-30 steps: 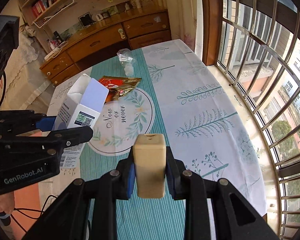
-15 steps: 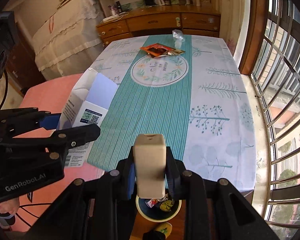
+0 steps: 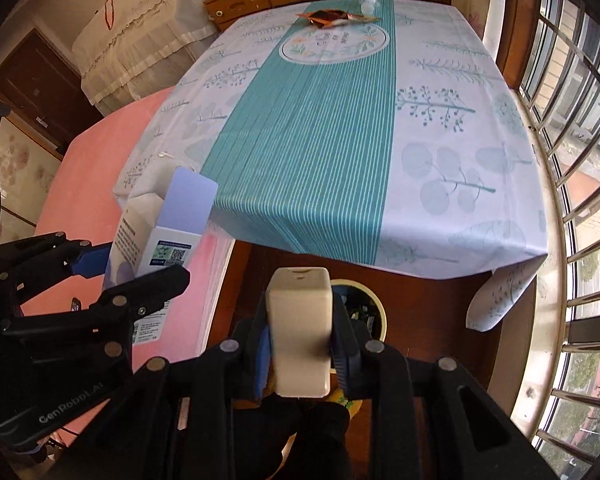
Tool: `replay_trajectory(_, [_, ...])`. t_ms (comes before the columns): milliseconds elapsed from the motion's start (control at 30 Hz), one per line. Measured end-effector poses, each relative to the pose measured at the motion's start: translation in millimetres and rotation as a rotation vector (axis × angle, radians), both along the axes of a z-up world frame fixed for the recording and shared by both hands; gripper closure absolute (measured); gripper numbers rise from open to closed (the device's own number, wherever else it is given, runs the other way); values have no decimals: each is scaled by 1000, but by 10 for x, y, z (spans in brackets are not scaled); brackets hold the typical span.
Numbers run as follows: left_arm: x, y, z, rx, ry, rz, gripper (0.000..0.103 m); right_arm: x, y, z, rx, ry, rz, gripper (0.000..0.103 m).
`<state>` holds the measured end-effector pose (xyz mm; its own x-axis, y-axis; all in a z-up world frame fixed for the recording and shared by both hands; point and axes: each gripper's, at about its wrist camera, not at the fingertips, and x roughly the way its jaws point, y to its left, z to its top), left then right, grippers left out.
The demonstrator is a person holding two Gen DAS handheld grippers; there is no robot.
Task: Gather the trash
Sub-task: 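Carry the beige block and white carton over the bin with both tools, then open both tools to drop the beige block and carton into the bin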
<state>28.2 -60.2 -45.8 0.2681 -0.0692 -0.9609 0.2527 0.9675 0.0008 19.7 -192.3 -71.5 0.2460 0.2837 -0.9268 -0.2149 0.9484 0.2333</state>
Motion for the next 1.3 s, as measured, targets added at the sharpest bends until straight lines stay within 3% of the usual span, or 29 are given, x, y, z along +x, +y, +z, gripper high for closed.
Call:
replay_trajectory(300, [-152,32,-966,-10,115,18,68,-187,-26,-1073,-38,158,-119,77])
replay_trajectory(533, [-125,-5,-2042,-29,208,57,68,-196,-120,-2008,-61,219,-211,77])
replay_trajectory(867, [-53,-27,-3076,-31,208,82,67,-151,-212,-3065,-36,260,-287,76])
replay_trajectory(933, [-63,13,-3214,-40,209,94,62,-129,-226,-3216,-23,267,-298,76])
replay_trajectory(1000, [-77,44,-3352,-57,233,101,44,-125,-233,-3321,-21,268,-304,72])
replay_trajectory(1033, [-76,57,-3416,-61,237,110,32,-125,-235,-3362,-27,267,-307,65])
replay_trajectory(1067, [-84,67,-3450,-58,231,117,26,-108,-234,-3369,-33,265,-310,59])
replay_trajectory(1167, [-112,100,-3540,-30,208,130,17,-99,-199,-3417,-36,263,-310,57])
replay_trajectory(1300, [-129,181,-3590,-19,194,159,15,-116,-188,-3434,-48,274,-299,56])
